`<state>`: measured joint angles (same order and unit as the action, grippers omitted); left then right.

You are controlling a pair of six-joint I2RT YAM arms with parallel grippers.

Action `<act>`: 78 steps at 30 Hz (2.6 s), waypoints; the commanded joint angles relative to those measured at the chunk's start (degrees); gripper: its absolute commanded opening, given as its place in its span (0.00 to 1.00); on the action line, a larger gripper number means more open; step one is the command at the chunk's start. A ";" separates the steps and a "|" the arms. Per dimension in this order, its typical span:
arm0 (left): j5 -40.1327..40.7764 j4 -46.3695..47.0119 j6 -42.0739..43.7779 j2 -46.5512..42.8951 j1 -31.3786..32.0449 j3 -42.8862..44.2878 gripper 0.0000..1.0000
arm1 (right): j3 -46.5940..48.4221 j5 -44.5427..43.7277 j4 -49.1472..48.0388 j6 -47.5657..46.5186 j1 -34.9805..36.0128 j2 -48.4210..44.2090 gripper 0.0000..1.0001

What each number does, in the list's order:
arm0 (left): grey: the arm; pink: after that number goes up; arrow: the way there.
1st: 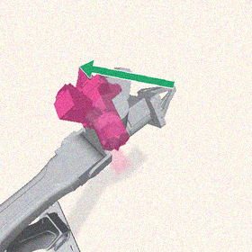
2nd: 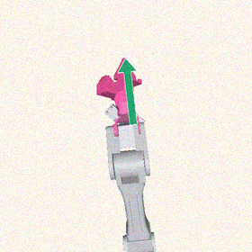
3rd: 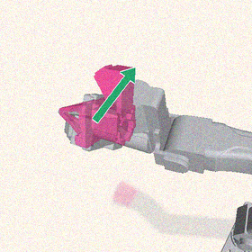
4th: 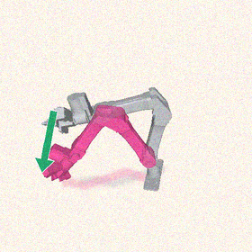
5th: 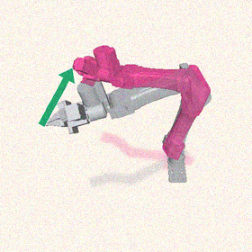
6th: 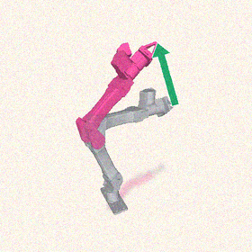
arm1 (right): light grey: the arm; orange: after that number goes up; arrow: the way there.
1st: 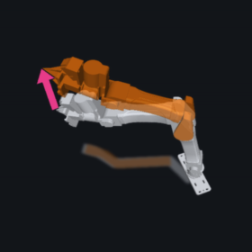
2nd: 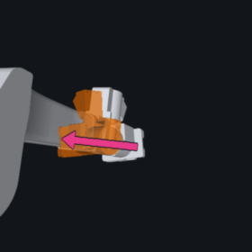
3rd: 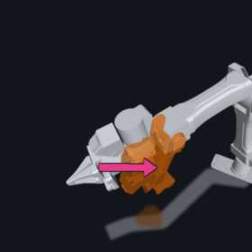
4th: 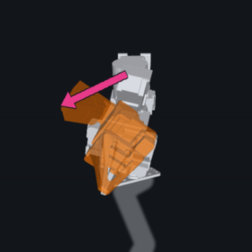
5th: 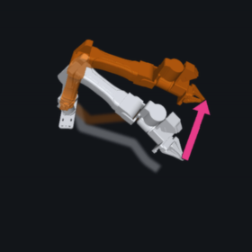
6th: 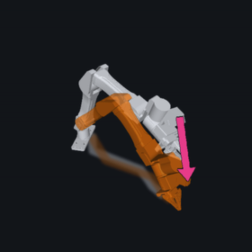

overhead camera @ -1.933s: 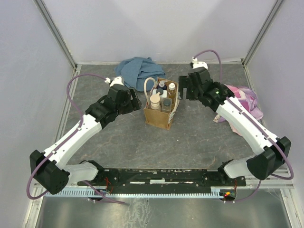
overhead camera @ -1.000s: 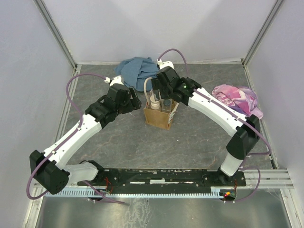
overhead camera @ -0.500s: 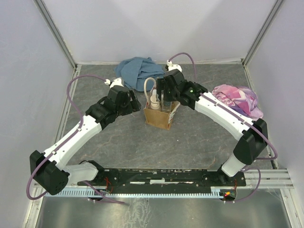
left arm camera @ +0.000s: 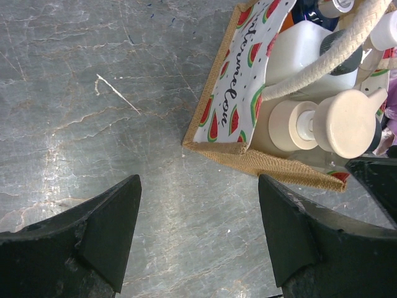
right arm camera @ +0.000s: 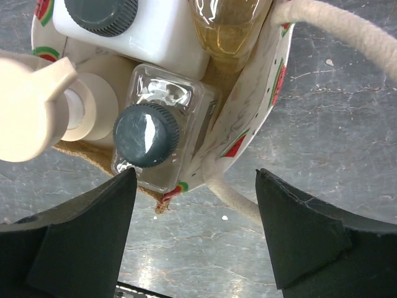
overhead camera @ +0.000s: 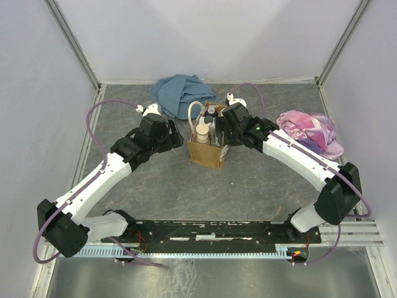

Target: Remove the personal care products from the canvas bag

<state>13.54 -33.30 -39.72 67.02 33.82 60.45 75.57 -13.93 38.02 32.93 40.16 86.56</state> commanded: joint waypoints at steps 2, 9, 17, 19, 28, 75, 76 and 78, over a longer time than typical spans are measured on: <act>-0.88 1.53 -0.05 -0.78 -0.16 0.07 0.82 | 0.72 3.36 -0.61 -0.08 -0.25 0.87 0.84; -0.33 0.66 0.25 -1.05 -0.18 0.59 0.82 | 5.86 4.67 -1.01 -1.12 -0.24 3.53 0.83; -0.95 1.10 0.00 -0.29 -0.16 0.63 0.82 | 13.12 3.12 5.53 -1.48 -0.25 11.04 0.80; -0.77 0.98 0.00 0.11 -0.15 1.12 0.82 | 14.93 1.48 8.54 -1.61 -0.20 13.01 0.77; -0.45 1.19 -0.44 0.49 -0.16 0.80 0.81 | 14.43 2.34 10.71 -1.19 -0.23 14.49 0.68; -0.78 0.76 -1.41 -0.70 -0.12 -0.68 0.81 | 51.71 -6.01 27.60 -12.32 -18.06 5.82 0.36; -0.77 0.75 -1.48 -0.64 -0.14 -0.67 0.81 | 50.39 -5.35 27.17 -12.30 -18.62 5.59 0.36; -0.81 0.75 -1.61 -0.64 -0.11 -0.76 0.81 | 47.23 -4.63 26.21 -12.31 -19.47 5.15 0.36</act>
<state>12.93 -33.76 -39.77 67.55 33.82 59.59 125.67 -19.33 71.61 21.15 21.71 95.68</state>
